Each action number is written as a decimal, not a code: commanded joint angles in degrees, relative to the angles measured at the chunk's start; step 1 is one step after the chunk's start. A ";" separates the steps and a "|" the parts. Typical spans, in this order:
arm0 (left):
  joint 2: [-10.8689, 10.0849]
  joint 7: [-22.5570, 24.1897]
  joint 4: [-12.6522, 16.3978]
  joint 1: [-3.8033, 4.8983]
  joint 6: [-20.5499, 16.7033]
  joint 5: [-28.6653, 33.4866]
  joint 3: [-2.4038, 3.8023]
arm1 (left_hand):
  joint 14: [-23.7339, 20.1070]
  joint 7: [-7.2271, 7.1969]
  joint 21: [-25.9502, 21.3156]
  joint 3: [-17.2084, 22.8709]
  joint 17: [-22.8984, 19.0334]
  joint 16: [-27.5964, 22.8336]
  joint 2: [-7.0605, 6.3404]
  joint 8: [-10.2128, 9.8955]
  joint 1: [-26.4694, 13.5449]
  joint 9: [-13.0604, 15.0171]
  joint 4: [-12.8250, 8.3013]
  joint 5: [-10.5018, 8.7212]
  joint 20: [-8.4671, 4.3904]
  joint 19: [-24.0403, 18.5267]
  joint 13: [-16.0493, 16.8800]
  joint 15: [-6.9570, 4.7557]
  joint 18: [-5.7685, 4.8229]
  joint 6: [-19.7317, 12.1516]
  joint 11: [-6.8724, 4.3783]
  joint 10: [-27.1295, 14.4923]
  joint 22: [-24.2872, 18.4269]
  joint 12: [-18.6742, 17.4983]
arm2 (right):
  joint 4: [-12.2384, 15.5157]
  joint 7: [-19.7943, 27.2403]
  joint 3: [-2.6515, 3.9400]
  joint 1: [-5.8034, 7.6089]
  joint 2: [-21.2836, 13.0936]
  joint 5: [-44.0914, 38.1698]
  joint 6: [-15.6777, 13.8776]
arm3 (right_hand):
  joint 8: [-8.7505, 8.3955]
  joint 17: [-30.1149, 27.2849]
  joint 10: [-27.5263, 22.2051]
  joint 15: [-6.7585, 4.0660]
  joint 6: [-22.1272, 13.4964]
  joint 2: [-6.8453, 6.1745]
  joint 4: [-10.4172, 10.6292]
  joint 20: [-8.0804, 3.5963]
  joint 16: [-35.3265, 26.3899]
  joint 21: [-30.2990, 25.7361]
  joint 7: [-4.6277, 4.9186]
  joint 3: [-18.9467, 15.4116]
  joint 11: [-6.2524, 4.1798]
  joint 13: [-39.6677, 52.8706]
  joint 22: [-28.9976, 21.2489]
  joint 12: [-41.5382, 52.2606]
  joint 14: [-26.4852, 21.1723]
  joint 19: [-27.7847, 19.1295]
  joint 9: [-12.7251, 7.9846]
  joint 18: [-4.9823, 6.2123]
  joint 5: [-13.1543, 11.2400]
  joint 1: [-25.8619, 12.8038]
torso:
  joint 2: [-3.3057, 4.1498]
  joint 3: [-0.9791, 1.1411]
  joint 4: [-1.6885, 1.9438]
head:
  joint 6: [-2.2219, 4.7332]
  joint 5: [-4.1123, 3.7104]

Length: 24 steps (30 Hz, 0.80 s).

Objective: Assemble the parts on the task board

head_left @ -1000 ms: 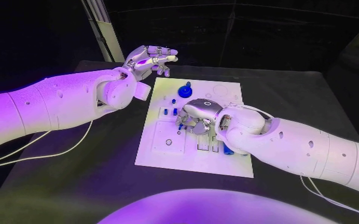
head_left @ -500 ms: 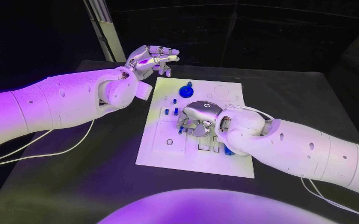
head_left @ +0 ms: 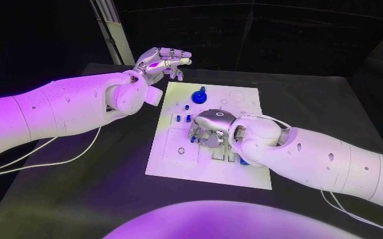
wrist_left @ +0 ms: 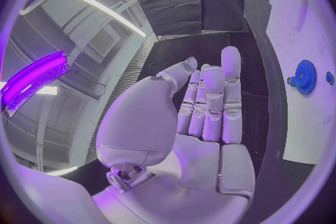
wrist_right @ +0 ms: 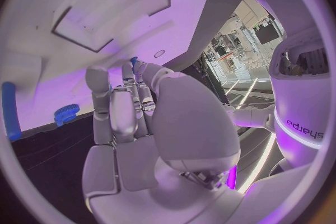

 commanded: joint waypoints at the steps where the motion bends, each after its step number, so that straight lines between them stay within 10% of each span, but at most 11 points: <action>1: 0.07 0.38 -0.02 0.07 0.75 0.29 0.05 | -0.25 0.21 -0.39 -0.37 -0.01 -0.21 0.48 0.35 0.06 -0.03 0.00 -0.19 0.05 -0.28 0.06 0.07 0.37 0.08 -0.01 -0.20 -0.06 0.40 | 0.05 -0.46 -0.42 -0.10 0.17 -1.54 0.79 | -0.09 -0.07 -0.02 -0.08 0.12 0.08 -0.13 0.34 0.34 0.36 0.18 0.29 0.12 0.06 0.03 -0.40 2.39 -0.10 0.03 -0.58 -0.31 -0.62 | -0.01 -0.02 0.02 | -0.04 0.00; 24: 0.03 -0.07 -0.45 0.08 1.19 0.29 0.05 | -0.32 0.24 -0.46 -0.47 -0.21 -0.27 0.50 0.38 0.03 -0.03 -0.01 -0.21 0.07 -0.27 0.07 0.09 0.36 0.03 0.01 -0.28 -0.11 0.48 | 0.97 0.15 -0.75 -0.12 -0.61 -1.33 -7.64 | -1.49 -4.78 -11.91 2.16 -7.50 -2.65 0.33 2.46 -2.27 -5.15 2.35 -4.27 2.84 -0.27 -9.17 -0.21 0.78 -5.62 -0.31 0.94 -2.32 -5.29 | -0.03 0.03 -0.01 | 0.17 -0.03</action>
